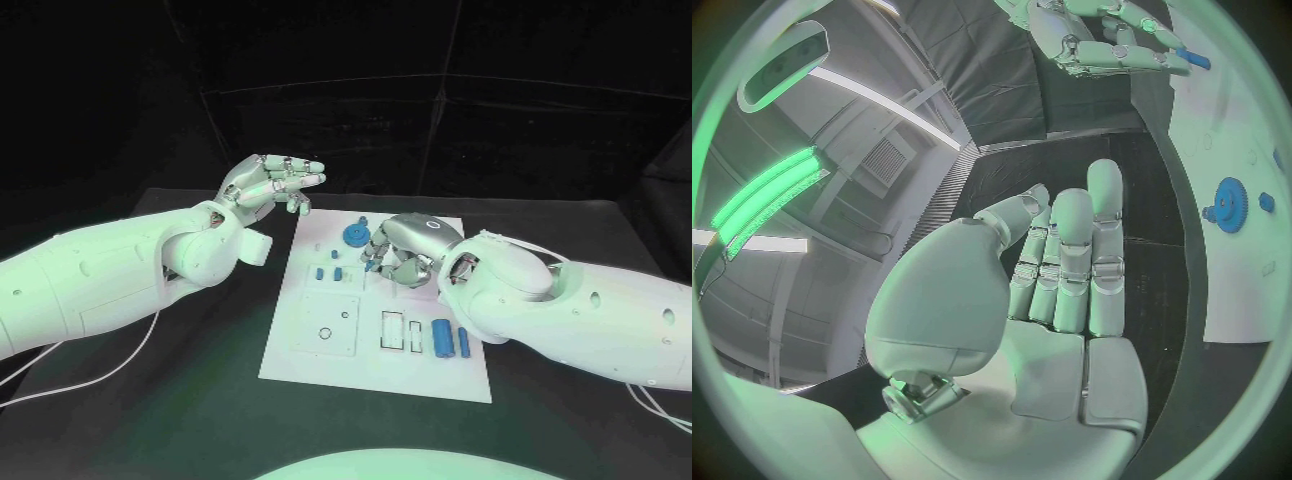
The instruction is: Assemble the parts on the task board
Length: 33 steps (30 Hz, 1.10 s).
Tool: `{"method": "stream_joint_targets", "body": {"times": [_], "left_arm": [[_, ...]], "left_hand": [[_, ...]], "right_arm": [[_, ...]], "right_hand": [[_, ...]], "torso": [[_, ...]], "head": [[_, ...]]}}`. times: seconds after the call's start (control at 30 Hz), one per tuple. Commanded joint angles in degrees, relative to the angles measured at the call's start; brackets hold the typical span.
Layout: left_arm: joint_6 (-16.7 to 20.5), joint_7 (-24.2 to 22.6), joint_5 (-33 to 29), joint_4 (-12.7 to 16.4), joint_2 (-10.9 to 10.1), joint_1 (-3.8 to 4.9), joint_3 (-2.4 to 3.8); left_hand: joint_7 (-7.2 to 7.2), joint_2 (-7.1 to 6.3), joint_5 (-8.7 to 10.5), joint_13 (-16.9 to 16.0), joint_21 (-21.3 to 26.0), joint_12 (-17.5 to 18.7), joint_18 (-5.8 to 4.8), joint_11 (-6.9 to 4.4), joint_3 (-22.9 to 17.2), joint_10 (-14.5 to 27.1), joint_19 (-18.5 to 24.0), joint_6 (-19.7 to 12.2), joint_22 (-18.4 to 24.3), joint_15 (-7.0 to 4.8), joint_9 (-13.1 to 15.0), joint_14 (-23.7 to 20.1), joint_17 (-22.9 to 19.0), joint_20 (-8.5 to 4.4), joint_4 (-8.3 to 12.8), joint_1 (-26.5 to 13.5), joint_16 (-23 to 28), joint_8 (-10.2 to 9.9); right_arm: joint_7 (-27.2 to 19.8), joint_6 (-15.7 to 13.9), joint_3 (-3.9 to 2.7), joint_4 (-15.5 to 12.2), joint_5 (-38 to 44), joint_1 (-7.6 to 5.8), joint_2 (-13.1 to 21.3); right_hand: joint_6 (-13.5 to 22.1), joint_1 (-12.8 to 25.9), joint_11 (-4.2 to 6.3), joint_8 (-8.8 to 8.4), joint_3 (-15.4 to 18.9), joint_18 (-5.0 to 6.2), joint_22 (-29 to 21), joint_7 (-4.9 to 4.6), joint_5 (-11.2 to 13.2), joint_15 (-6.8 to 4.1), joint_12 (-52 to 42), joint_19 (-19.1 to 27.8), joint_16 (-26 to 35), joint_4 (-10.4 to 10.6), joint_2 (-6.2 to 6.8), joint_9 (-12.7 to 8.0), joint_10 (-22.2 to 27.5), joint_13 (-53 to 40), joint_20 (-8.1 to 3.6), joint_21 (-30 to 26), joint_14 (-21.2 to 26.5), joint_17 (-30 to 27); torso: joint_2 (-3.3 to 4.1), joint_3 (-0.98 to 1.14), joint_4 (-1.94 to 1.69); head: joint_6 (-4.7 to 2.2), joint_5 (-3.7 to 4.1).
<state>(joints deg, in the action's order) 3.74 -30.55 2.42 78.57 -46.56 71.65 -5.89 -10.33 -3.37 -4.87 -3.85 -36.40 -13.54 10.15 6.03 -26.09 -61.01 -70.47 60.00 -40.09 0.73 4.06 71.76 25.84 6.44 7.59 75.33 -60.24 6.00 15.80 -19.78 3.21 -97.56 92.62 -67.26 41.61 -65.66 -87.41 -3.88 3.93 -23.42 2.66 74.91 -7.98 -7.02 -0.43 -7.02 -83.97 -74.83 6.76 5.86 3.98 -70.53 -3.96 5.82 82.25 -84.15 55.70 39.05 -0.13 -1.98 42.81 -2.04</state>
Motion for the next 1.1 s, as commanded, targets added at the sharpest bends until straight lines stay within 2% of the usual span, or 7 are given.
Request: {"method": "stream_joint_targets", "body": {"times": [0.03,0.07,0.17,0.27,0.43,0.67,1.1], "left_arm": [[0.03,-0.06,-0.34,0.08,0.18,0.10,-0.04],[0.19,0.03,-0.34,0.14,0.18,0.10,-0.10],[0.43,0.19,-0.34,0.34,0.16,0.11,-0.22],[0.47,0.27,-0.34,0.51,0.21,0.11,-0.33],[0.48,0.33,-0.34,0.64,0.29,0.11,-0.49],[0.47,0.52,-0.34,0.75,0.34,0.11,-0.60],[0.26,0.66,-0.34,0.69,0.35,0.11,-0.66]], "left_hand": [[0.03,0.16,-0.36,0.00,0.20,-0.21,0.38,0.08,0.10,-0.21,0.42,0.37,0.08,0.05,-0.09,-0.32,-0.05,-0.10,0.29,0.47,0.24,0.29],[0.03,0.16,-0.36,0.00,0.20,-0.21,0.38,0.08,0.10,-0.21,0.42,0.37,0.08,0.05,-0.09,-0.32,-0.05,-0.10,0.29,0.47,0.24,0.29],[0.02,0.20,-0.37,0.01,0.21,-0.22,0.38,0.09,0.08,-0.19,0.42,0.35,0.10,0.05,-0.09,-0.33,-0.07,-0.11,0.35,0.52,0.25,0.29],[0.02,0.20,-0.37,0.01,0.21,-0.22,0.38,0.09,0.08,-0.19,0.42,0.35,0.10,0.05,-0.09,-0.33,-0.07,-0.11,0.35,0.52,0.25,0.29],[0.02,0.20,-0.37,0.01,0.21,-0.22,0.38,0.09,0.08,-0.19,0.42,0.35,0.10,0.05,-0.09,-0.33,-0.07,-0.11,0.35,0.52,0.25,0.29],[0.01,0.24,-0.38,0.01,0.22,-0.23,0.38,0.09,0.07,-0.19,0.42,0.35,0.11,0.05,-0.09,-0.35,-0.13,-0.11,0.38,0.55,0.27,0.30],[0.01,0.24,-0.38,0.01,0.22,-0.23,0.38,0.09,0.07,-0.19,0.42,0.35,0.11,0.05,-0.09,-0.35,-0.13,-0.11,0.38,0.55,0.27,0.30]], "right_arm": [[-0.74,1.37,0.11,0.48,1.38,0.64,-1.54],[-0.74,1.78,0.14,0.64,1.64,0.99,-2.06],[-0.77,2.96,0.23,1.34,2.26,1.95,-3.47],[-0.90,3.93,1.25,2.16,3.12,2.75,-4.77],[-1.05,4.99,2.11,3.10,4.36,3.55,-6.22],[-0.93,6.20,2.40,3.57,5.36,4.17,-7.01],[-0.32,6.79,2.46,4.12,6.29,4.42,-7.63]], "right_hand": [[-0.16,0.59,0.00,-0.06,-0.44,0.00,4.90,-0.06,0.17,-0.39,0.35,-0.37,-0.36,-0.04,0.00,0.09,-0.30,0.06,-0.45,0.26,-0.65,0.09],[-0.12,0.63,0.00,-0.09,-0.59,0.00,4.90,-0.07,0.13,-0.39,0.41,-0.37,-0.38,-0.16,0.01,0.08,-0.28,0.06,-0.45,0.25,-0.65,0.11],[-0.08,0.67,-0.01,-0.11,-0.79,0.01,4.88,-0.09,0.02,-0.38,0.48,-0.35,-0.40,-0.38,0.06,0.07,-0.27,0.05,-0.44,0.23,-0.64,0.11],[-0.05,0.73,-0.03,-0.12,-0.85,0.03,4.78,-0.11,0.00,-0.37,0.51,-0.30,-0.38,-0.44,0.09,0.06,-0.25,0.05,-0.44,0.16,-0.63,0.05],[0.04,0.90,-0.08,-0.15,-0.96,0.04,4.78,-0.16,-0.02,-0.35,0.59,-0.29,-0.38,-0.55,0.16,0.04,-0.20,0.05,-0.42,0.15,-0.61,0.04],[0.31,1.46,-0.20,-0.22,-1.23,0.05,4.69,-0.28,0.22,-0.25,0.83,-0.22,-0.30,-0.81,0.31,0.00,-0.02,0.06,-0.35,0.07,-0.54,-0.19],[0.35,1.63,-0.22,-0.21,-1.30,0.05,4.70,-0.29,0.36,-0.22,0.88,-0.23,-0.31,-0.87,0.31,-0.01,-0.01,0.06,-0.33,0.08,-0.53,-0.18]], "torso": [[0.03,0.14,0.16],[0.03,0.12,0.05],[-0.01,0.04,0.13],[0.03,0.11,0.19],[0.00,0.18,0.24],[-0.03,0.16,0.24],[-0.06,0.18,0.24]], "head": [[0.30,-0.97],[0.40,-1.01],[0.44,-1.51],[0.76,-2.05],[1.03,-2.59],[0.66,-2.53],[1.00,-2.60]]}}
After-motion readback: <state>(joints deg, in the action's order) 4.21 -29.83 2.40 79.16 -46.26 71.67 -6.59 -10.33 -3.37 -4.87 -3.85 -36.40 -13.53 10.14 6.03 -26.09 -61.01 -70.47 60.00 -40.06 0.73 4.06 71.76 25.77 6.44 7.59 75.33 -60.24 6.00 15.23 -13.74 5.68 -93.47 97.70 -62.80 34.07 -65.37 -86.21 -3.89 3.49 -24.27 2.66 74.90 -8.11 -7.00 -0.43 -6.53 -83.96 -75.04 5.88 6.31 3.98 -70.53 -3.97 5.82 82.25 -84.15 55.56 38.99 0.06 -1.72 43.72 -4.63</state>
